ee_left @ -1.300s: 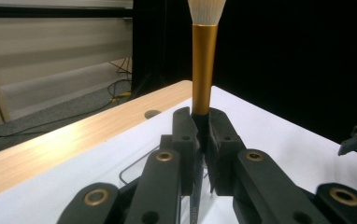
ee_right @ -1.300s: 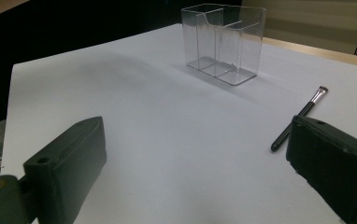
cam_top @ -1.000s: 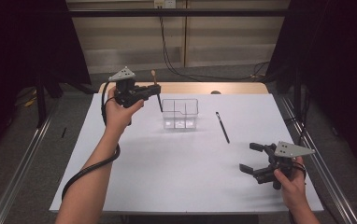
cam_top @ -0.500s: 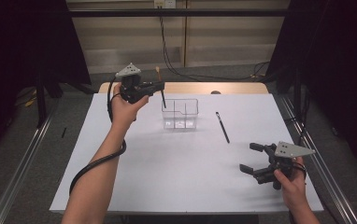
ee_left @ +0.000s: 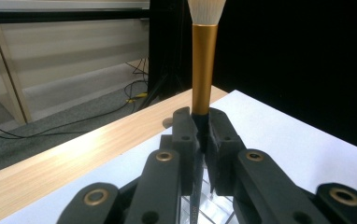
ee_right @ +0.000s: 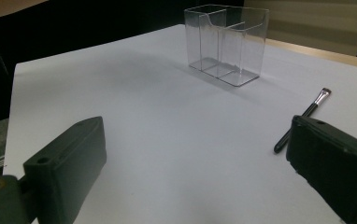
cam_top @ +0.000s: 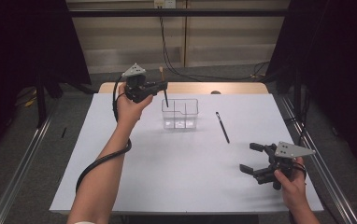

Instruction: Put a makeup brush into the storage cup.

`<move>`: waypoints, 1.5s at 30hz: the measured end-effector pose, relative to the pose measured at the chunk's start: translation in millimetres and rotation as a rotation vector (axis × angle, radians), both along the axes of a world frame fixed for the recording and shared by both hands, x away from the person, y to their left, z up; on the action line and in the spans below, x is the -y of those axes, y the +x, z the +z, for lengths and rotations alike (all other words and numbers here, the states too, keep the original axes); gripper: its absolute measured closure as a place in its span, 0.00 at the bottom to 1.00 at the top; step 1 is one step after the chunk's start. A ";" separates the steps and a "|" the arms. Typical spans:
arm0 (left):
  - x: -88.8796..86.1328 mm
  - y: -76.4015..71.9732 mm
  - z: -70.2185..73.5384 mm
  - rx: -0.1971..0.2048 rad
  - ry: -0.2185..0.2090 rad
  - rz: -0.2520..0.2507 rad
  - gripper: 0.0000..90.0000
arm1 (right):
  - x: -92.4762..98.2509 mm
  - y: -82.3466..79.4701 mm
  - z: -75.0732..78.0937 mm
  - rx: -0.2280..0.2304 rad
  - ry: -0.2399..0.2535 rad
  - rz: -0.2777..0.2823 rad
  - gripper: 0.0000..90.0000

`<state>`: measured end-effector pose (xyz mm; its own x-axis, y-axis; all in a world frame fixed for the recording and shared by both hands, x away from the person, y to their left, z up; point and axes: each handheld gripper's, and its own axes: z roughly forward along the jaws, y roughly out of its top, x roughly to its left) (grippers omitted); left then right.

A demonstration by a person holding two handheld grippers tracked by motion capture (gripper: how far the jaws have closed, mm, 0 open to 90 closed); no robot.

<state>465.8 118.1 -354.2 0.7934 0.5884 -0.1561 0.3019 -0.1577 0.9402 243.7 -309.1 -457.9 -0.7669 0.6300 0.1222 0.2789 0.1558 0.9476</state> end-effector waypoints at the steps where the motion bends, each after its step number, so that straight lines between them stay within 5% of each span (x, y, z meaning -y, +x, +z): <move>1: 0.2 0.2 -0.7 0.000 -0.005 -0.003 0.93 | -0.1 0.0 0.0 0.001 -0.002 0.000 0.05; 45: 8.5 0.2 -33.8 -0.045 0.039 0.006 0.92 | -0.6 0.0 0.1 0.003 -0.007 0.005 0.05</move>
<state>465.9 109.7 -388.1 0.7825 0.5996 -0.1682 0.3448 -0.1923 0.9187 243.7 -308.5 -457.7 -0.7707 0.6267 0.1154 0.2751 0.1638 0.9473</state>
